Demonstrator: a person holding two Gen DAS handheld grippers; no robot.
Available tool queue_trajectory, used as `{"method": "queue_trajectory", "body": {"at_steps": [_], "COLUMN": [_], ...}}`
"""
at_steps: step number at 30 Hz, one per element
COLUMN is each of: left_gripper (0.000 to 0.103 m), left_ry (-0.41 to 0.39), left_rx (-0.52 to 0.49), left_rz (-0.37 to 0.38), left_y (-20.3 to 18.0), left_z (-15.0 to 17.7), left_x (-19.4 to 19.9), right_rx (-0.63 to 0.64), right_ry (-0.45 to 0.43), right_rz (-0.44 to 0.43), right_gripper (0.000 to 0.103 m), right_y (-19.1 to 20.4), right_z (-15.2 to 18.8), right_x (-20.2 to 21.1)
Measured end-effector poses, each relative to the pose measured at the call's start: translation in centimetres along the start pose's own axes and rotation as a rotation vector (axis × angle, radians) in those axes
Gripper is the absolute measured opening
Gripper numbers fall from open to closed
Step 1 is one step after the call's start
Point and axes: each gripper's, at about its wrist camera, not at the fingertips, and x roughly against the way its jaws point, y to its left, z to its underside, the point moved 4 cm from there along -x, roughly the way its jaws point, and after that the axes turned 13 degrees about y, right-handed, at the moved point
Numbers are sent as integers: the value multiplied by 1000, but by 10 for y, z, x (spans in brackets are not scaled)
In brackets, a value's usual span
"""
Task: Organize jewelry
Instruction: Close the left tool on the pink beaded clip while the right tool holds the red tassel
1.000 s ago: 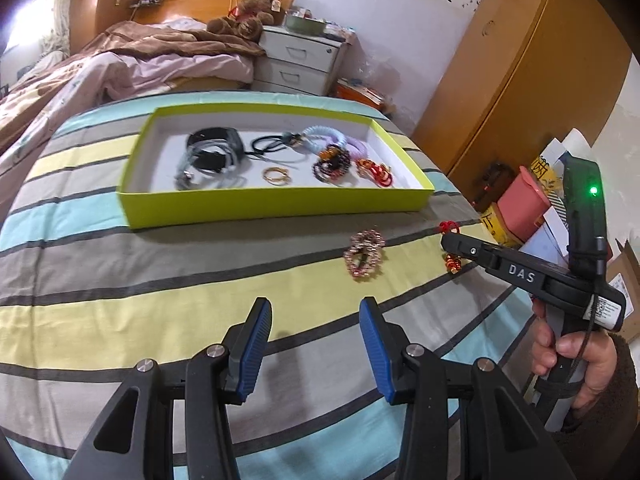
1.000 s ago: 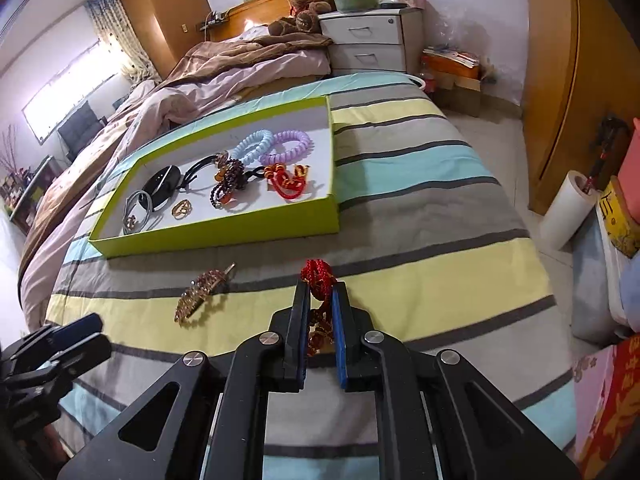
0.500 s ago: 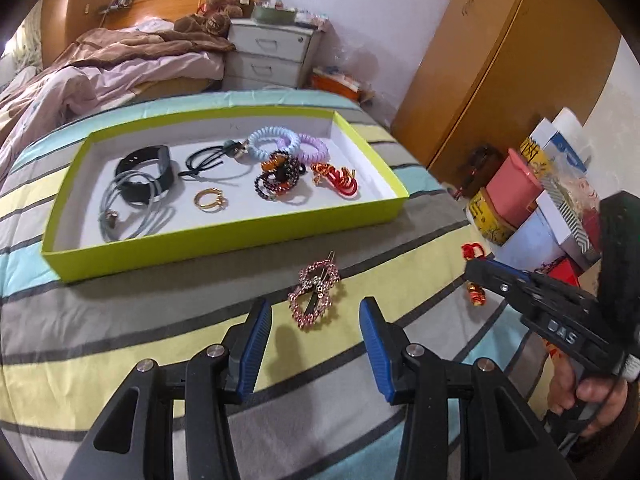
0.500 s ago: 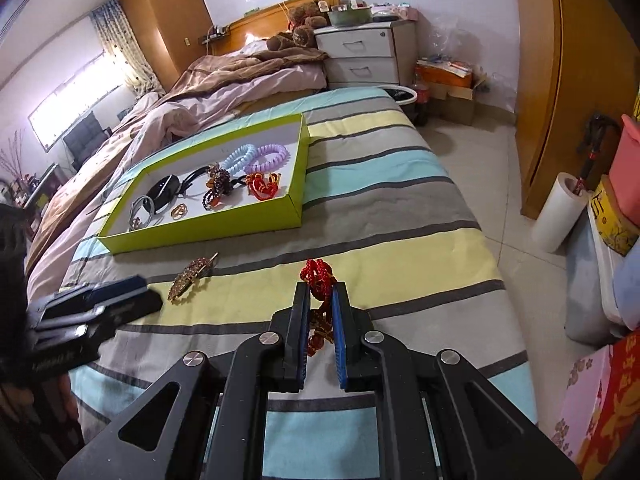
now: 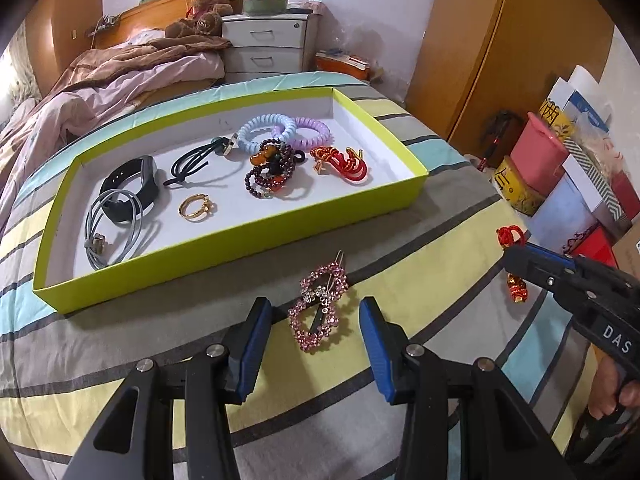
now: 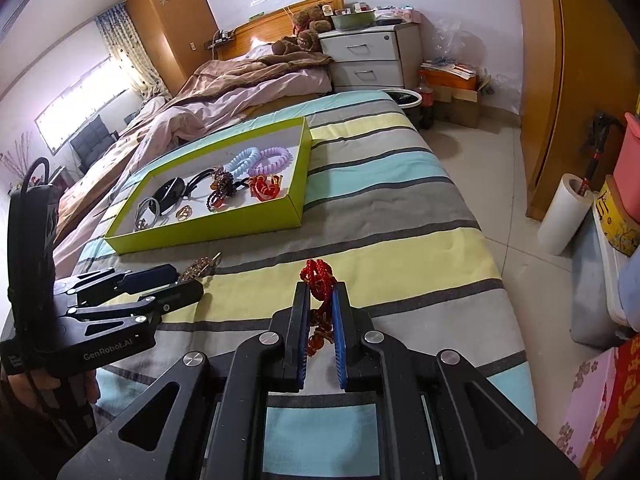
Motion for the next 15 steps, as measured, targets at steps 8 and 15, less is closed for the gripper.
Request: {"method": "queue_trajectory", "body": {"at_steps": [8, 15], "left_gripper": [45, 27], "left_ry": [-1, -10], "left_rx": [-7, 6], "left_rz": [-55, -59], "left_y": [-6, -4], "left_z": [-2, 0], "left_x": [-2, 1], "right_rx": [3, 1], "right_ry": [-2, -1], "right_rz": [-9, -7], "right_gripper": [11, 11], "right_y": [1, 1], "right_z": [0, 1], "right_x": [-1, -2]}}
